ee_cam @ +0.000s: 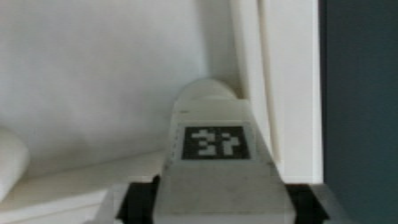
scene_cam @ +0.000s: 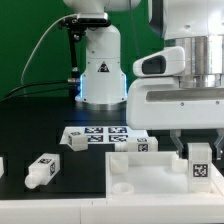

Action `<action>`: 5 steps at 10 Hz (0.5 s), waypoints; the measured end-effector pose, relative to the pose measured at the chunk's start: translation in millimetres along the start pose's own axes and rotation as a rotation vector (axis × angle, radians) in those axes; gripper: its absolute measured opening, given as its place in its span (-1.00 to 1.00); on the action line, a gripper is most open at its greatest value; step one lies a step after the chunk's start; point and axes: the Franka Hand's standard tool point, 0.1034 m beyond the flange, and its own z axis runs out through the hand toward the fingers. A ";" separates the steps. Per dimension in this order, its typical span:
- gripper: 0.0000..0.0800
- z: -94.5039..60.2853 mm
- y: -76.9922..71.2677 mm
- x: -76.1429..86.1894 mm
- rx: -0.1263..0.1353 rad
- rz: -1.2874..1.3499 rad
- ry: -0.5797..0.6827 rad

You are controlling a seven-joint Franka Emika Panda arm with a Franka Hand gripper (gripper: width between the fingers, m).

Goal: Assemble square table

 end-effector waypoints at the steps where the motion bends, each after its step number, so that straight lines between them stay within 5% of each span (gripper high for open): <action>1: -0.29 0.2 -2.2 0.2 0.002 0.117 0.011; 5: -0.29 0.2 -5.8 -4.7 -0.002 0.821 0.001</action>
Offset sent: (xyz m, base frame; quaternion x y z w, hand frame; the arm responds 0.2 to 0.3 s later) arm 0.0008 -0.0027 0.0040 -0.0498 0.0247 0.4013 0.9142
